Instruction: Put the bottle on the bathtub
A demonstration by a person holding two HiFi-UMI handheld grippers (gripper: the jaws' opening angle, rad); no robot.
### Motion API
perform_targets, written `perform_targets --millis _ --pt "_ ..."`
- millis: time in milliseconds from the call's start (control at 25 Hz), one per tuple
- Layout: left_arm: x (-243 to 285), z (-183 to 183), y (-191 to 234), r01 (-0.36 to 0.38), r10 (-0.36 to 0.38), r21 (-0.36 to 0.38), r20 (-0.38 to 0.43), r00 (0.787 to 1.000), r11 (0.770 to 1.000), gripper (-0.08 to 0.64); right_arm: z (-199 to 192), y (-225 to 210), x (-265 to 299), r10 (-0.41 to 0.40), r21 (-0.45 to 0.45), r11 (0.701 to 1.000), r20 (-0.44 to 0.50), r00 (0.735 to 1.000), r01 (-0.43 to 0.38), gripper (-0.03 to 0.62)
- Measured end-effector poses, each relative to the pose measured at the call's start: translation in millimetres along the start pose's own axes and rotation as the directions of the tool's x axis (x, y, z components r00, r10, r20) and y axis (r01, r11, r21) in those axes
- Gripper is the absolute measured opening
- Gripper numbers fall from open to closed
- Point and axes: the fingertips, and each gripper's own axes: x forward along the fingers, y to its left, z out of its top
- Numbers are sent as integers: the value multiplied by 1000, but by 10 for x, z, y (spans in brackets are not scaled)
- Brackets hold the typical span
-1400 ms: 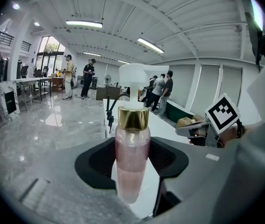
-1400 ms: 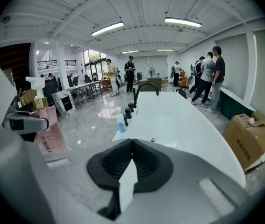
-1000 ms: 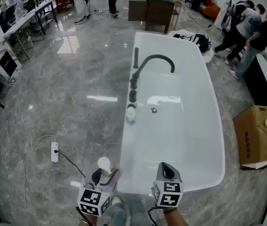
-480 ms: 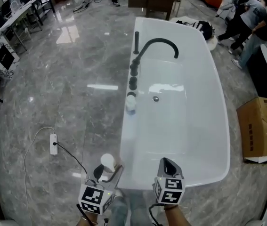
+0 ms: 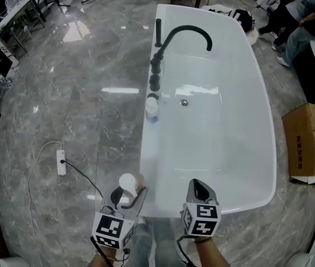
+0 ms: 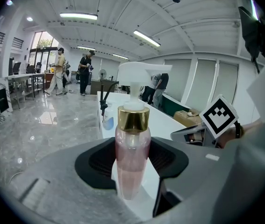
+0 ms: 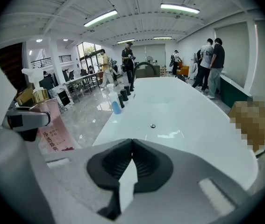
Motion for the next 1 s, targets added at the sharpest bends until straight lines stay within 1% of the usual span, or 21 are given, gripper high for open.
perform_targets --millis 160,280,440,760,1000 --pt "83 4 -1 -5 5 13 4 1000 1000 218 -47 -15 66 8 3 1000 -8 1000 -8 3" --pt "136 -18 -10 -7 7 10 3 1000 1000 218 -54 -43 99 9 -3 1000 -7 1000 -9 3" --pt "173 -12 -6 -28 28 5 -3 1000 1000 218 -62 -119 114 4 2 1000 -5 1000 -4 3" --pt "250 -139 -54 -15 15 25 2 1000 1000 218 -63 -256 149 -6 -1 1000 2 1000 6 3" --pt "303 -140 -111 -12 12 54 1 1000 998 218 -124 -356 137 -14 3 1000 -1 1000 14 3"
